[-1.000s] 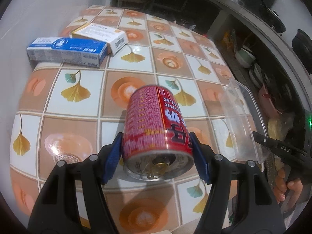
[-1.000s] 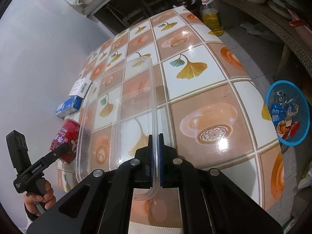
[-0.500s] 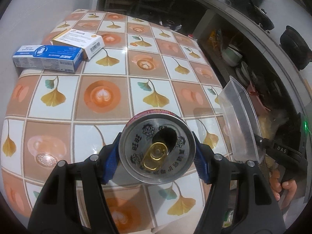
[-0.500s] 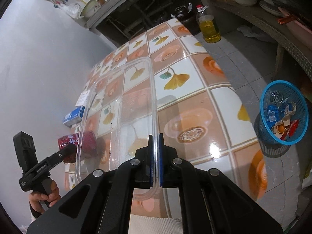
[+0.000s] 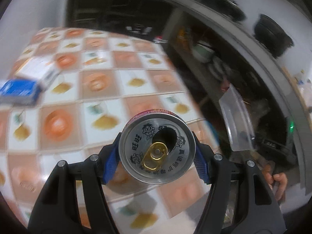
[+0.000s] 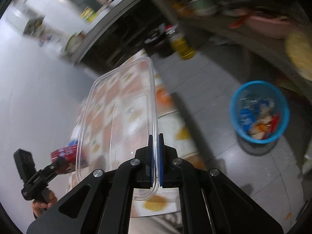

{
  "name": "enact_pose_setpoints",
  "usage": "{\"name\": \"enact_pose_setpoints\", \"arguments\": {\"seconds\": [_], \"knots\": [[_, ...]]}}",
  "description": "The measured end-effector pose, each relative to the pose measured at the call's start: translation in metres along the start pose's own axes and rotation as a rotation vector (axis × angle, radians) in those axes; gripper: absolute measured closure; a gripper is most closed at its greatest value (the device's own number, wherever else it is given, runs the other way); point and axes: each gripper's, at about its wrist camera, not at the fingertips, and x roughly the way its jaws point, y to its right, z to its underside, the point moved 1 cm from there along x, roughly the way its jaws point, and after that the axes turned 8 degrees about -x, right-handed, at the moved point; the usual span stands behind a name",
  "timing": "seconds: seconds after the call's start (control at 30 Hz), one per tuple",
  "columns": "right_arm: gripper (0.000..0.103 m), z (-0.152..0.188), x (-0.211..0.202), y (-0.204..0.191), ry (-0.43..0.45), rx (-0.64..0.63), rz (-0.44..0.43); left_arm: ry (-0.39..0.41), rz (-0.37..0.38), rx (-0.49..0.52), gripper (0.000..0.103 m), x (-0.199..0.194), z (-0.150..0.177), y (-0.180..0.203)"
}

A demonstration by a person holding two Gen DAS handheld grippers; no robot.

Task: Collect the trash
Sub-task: 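Open both tools to drop the can and clear box into the wastebasket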

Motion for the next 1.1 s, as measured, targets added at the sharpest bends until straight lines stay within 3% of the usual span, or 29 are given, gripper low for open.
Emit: {"name": "enact_pose_setpoints", "arguments": {"seconds": [0.2,0.37,0.57,0.7,0.83,0.93,0.97,1.0,1.07,1.1], "knots": [[0.099,0.019,-0.025,0.097,0.038,0.219,0.117,-0.113,0.153,0.157,0.041,0.049,-0.022,0.093],[0.099,0.049,-0.002,0.168,-0.019,0.386,0.19,-0.308,0.201,0.277,0.041,0.132,-0.022,0.177],[0.099,0.071,0.049,0.231,-0.09,0.547,0.252,-0.564,0.118,0.355,0.041,0.26,0.007,0.244],[0.099,0.067,0.081,0.261,-0.111,0.61,0.324,-0.662,0.021,0.368,0.041,0.339,0.027,0.265],[0.099,0.047,0.108,0.279,-0.113,0.619,0.392,-0.696,-0.061,0.375,0.041,0.396,0.039,0.273],[0.095,0.034,0.125,0.289,-0.104,0.617,0.465,-0.716,-0.084,0.326,0.04,0.427,0.04,0.269],[0.091,0.033,0.129,0.292,-0.102,0.617,0.471,-0.725,-0.087,0.307,0.04,0.434,0.041,0.268],[0.081,0.031,0.135,0.295,-0.097,0.617,0.468,-0.729,-0.089,0.292,0.039,0.436,0.041,0.269],[0.068,0.03,0.144,0.298,-0.101,0.612,0.489,-0.717,-0.065,0.241,0.028,0.434,0.039,0.266],[0.067,0.031,0.144,0.297,-0.1,0.609,0.495,-0.705,-0.051,0.233,0.027,0.428,0.037,0.266]]}}
